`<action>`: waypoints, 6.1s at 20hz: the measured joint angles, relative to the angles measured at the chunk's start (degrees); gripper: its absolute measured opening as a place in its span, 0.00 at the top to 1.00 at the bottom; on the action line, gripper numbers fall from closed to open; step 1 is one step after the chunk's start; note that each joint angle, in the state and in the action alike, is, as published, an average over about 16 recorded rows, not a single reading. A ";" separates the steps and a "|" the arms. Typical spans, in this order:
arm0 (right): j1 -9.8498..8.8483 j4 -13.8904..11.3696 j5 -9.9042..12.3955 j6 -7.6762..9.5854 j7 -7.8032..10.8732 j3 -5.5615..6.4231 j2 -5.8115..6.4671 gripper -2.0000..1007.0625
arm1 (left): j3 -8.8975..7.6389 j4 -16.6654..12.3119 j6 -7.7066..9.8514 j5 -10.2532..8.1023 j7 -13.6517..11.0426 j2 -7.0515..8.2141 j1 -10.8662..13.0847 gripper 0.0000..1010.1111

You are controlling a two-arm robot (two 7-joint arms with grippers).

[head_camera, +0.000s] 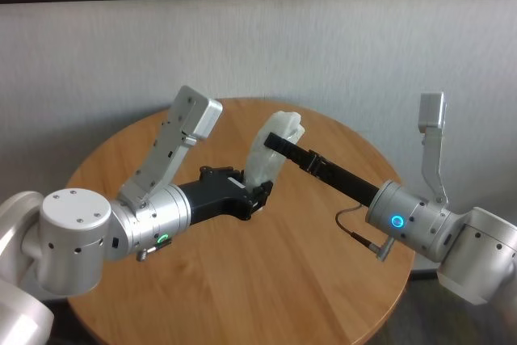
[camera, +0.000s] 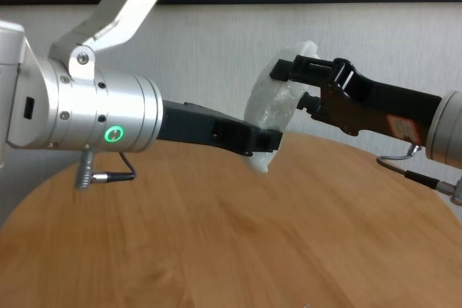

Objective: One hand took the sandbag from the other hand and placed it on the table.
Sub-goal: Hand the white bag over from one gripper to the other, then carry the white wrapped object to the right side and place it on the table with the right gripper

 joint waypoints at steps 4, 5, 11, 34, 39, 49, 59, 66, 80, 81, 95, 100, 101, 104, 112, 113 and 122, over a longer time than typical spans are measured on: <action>-0.01 0.00 0.00 0.02 0.00 0.01 0.00 0.47 | 0.00 0.00 0.00 0.00 0.00 0.00 0.00 0.61; -0.01 0.00 0.00 0.03 0.00 0.01 0.00 0.47 | 0.00 0.00 0.00 0.00 0.00 0.00 0.00 0.61; -0.01 -0.01 0.00 0.05 0.00 0.02 0.00 0.47 | 0.00 0.00 0.00 0.00 0.00 0.00 0.00 0.61; 0.99 1.02 1.86 -0.47 0.94 -1.29 0.34 0.47 | 0.00 0.00 0.00 0.00 0.03 0.00 -0.01 0.60; 1.47 1.64 2.35 -0.52 0.76 -2.08 0.36 0.47 | 0.00 0.01 0.01 0.01 0.03 0.00 -0.01 0.54; 2.30 2.72 3.00 -0.91 -0.32 -3.55 0.69 0.47 | 0.00 -0.01 0.01 -0.01 -0.02 -0.01 0.03 0.26; 2.78 3.01 3.97 -1.81 -0.75 -4.36 1.54 0.47 | 0.21 -0.11 -0.11 0.14 0.15 0.11 0.01 0.04; 3.04 2.81 4.61 -2.35 -0.79 -4.92 2.46 0.47 | 0.10 -0.39 -0.39 0.34 0.92 0.11 0.30 0.01; 3.54 2.83 4.84 -3.96 -0.84 -5.67 4.94 0.47 | -2.74 -1.90 -0.15 1.22 5.47 -0.89 2.87 0.01; 3.56 2.88 4.80 -4.05 -0.82 -5.71 5.12 0.47 | -3.02 -2.06 -0.05 1.42 5.93 -0.99 3.12 0.01; 3.71 4.05 3.36 -4.09 -0.98 -5.76 7.24 0.47 | -6.05 -3.88 1.68 5.43 11.41 -2.56 5.67 0.01; 3.80 4.71 2.38 -3.90 -1.63 -5.45 8.08 0.47 | -6.81 -4.21 2.05 6.82 12.77 -3.17 6.26 0.01; 3.84 4.88 2.13 -3.86 -1.81 -5.37 8.26 0.47 | -6.96 -4.27 2.10 7.08 13.02 -3.29 6.37 0.01; 4.00 5.38 1.28 -3.68 -2.39 -5.12 8.82 0.47 | -7.34 -4.42 2.23 7.86 13.66 -3.65 6.65 0.01; 4.61 6.87 -1.22 -3.27 -3.74 -4.37 10.01 0.47 | -8.26 -4.62 2.45 9.11 14.08 -4.47 7.21 0.01; 4.71 7.10 -1.58 -3.23 -3.89 -4.30 10.09 0.47 | -8.37 -4.63 2.47 9.22 14.07 -4.57 7.26 0.01; 5.62 9.36 -4.28 -2.76 -4.68 -3.91 10.11 0.47 | -9.25 -4.68 2.71 10.15 13.75 -5.39 7.58 0.01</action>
